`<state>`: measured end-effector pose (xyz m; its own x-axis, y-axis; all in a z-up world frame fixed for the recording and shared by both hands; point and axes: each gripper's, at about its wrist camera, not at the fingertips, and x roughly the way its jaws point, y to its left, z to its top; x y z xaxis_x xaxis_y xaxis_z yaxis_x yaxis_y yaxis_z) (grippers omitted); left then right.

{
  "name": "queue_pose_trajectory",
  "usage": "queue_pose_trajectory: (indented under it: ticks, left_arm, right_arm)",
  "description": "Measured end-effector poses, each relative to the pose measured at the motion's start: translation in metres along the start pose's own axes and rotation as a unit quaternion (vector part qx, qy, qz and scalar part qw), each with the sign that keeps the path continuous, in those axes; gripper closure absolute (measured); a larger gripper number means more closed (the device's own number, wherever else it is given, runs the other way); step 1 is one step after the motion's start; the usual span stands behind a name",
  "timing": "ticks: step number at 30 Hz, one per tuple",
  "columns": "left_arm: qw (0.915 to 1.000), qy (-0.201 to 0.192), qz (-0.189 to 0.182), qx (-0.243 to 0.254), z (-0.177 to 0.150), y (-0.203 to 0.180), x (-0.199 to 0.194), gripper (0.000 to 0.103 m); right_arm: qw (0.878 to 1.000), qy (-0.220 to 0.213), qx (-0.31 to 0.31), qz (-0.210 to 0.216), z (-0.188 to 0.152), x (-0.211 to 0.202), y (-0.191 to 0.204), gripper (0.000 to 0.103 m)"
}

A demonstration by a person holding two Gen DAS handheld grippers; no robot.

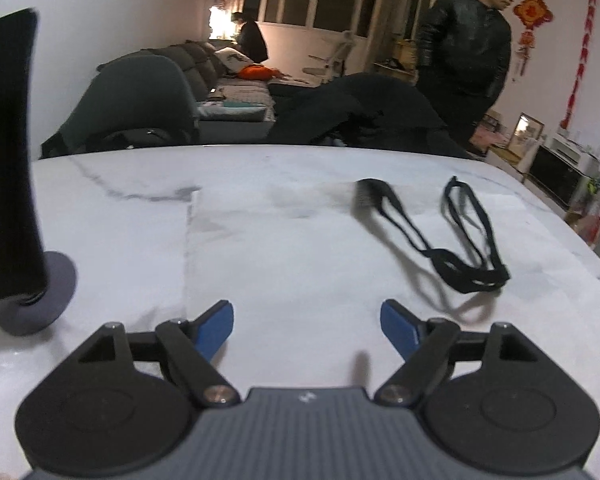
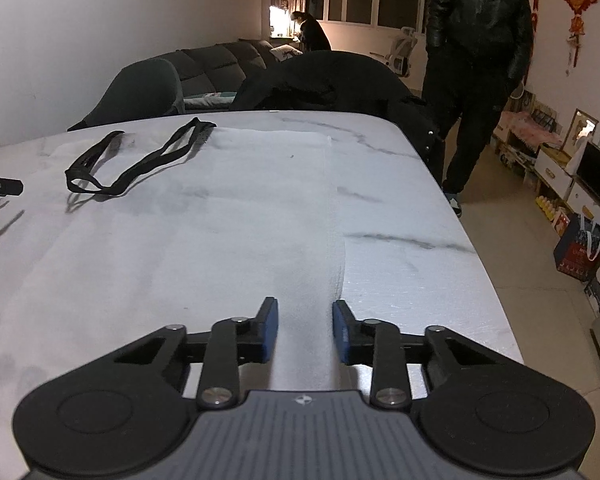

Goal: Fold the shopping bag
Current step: 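Lay the straps flat and pinch the bag edge with the right gripper, then lift the pinched bag edge with the right gripper and fold it over lengthwise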

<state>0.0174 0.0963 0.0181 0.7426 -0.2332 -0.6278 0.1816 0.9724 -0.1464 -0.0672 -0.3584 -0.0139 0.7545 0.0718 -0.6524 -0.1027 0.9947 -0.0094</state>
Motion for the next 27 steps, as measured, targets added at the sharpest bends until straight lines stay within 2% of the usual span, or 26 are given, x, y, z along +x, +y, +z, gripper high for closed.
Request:
queue_pose_trajectory:
  ticks: [2, 5, 10, 18, 27]
  left_arm:
    - [1.0, -0.003, 0.003, -0.006, -0.001, 0.005, 0.0, 0.022]
    - [0.9999, 0.003, 0.004, -0.016, -0.002, 0.011, 0.002, 0.021]
    - [0.9999, 0.007, 0.0, -0.012, -0.006, 0.011, 0.002, 0.021]
    - [0.9997, 0.012, -0.022, -0.002, -0.01, -0.002, 0.01, 0.021]
    - [0.999, 0.011, -0.043, 0.009, -0.013, -0.01, 0.015, 0.025]
  right_arm:
    - [1.0, -0.002, -0.001, -0.008, 0.0, 0.0, 0.002, 0.093]
    - [1.0, -0.004, 0.019, -0.002, 0.0, -0.001, -0.001, 0.097]
    - [0.999, -0.016, 0.046, 0.007, 0.002, -0.006, -0.009, 0.099]
    - [0.997, -0.029, 0.067, -0.009, 0.008, -0.018, -0.024, 0.1]
    - [0.992, -0.06, 0.105, 0.044, 0.025, -0.038, -0.021, 0.1]
